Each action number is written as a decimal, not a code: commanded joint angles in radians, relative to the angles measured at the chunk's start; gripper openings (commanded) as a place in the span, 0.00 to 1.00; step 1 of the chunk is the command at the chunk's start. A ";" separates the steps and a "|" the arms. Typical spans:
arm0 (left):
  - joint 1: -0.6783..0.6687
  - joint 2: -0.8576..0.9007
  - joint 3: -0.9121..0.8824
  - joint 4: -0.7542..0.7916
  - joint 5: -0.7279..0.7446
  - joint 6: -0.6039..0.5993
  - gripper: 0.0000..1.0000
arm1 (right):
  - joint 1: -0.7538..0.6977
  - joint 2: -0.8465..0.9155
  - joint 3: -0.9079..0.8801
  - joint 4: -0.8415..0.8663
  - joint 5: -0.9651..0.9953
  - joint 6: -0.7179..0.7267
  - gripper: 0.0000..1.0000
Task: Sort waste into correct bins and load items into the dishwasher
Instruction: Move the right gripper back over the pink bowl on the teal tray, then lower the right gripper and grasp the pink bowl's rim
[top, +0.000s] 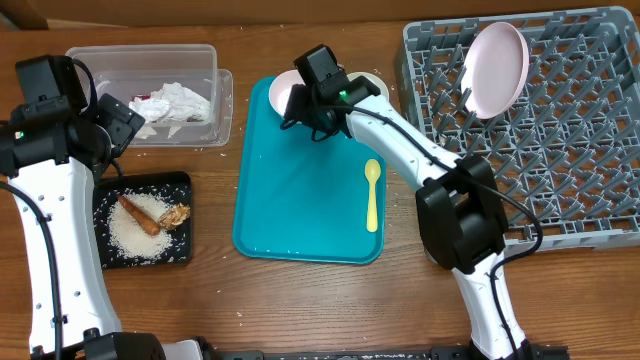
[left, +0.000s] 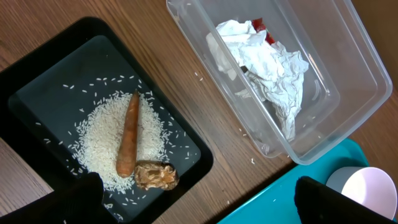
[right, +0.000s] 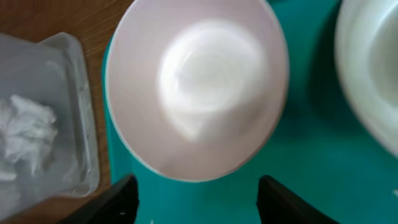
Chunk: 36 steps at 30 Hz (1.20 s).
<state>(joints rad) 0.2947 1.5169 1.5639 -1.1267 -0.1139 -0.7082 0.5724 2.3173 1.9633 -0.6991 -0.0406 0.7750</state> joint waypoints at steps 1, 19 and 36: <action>0.000 0.004 0.002 0.001 -0.016 -0.018 1.00 | 0.002 0.012 0.006 0.004 0.074 0.078 0.60; 0.000 0.004 0.002 0.001 -0.016 -0.018 1.00 | -0.003 0.061 0.020 -0.128 0.080 0.090 0.35; 0.000 0.004 0.002 0.001 -0.016 -0.018 1.00 | 0.011 -0.090 0.204 -0.567 0.070 -0.154 0.42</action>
<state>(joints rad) 0.2947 1.5169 1.5639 -1.1267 -0.1139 -0.7082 0.5720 2.3062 2.1281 -1.2930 0.0582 0.7628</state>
